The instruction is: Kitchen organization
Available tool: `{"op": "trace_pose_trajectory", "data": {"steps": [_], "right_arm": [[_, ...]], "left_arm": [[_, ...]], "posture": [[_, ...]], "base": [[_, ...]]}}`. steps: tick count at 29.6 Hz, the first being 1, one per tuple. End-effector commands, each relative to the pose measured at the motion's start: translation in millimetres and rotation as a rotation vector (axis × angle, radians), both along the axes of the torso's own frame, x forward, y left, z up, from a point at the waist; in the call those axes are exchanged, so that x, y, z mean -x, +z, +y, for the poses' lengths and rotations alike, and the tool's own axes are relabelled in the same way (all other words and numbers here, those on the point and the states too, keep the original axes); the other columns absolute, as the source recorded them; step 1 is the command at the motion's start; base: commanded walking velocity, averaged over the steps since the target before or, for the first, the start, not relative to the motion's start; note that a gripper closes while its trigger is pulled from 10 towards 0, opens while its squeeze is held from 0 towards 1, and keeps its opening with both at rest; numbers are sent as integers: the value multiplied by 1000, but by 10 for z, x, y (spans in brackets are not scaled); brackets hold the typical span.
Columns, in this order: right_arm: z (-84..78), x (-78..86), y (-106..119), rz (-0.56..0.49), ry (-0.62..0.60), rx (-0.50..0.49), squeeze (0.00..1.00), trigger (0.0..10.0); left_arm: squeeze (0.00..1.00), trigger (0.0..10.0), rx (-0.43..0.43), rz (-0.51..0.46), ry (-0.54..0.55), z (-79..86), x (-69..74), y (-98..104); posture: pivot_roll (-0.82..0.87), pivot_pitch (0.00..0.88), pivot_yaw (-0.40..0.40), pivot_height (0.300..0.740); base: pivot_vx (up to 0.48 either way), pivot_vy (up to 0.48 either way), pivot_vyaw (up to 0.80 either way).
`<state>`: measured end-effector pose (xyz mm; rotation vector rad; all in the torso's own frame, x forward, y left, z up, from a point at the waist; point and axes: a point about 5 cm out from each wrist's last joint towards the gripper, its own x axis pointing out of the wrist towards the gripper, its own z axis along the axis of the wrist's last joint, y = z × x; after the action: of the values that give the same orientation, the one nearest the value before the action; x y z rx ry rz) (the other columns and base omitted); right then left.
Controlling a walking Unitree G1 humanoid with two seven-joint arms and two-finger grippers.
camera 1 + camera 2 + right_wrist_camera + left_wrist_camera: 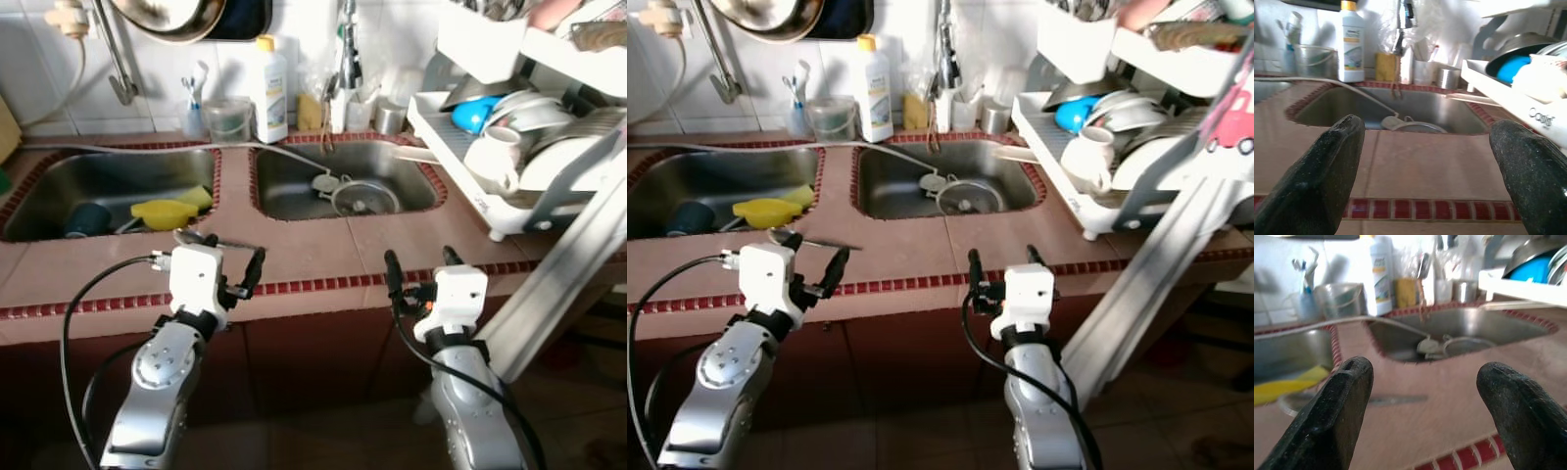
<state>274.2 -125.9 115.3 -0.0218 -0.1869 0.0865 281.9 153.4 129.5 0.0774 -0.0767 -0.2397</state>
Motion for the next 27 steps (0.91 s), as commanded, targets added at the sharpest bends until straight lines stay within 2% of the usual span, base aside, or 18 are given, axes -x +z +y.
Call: {"op": "trace_pose_trajectory", "data": {"steps": [1,9,27], "right_arm": [[43,-12,48,-15,19,-1,0,10000],[59,-11,47,-16,28,-2,0,10000],[76,-2,37,-13,34,-3,0,10000]], "left_arm": [[0,10000,-21,11,14,34,-19,7],[0,10000,-20,31,3,32,-24,-10],[0,10000,-23,44,16,50,-46,-7]], "posture": [[-104,0,-6,740],[-104,0,-6,740],[-105,0,-2,740]], "base": [[0,0,0],[74,0,0],[407,0,0]]}}
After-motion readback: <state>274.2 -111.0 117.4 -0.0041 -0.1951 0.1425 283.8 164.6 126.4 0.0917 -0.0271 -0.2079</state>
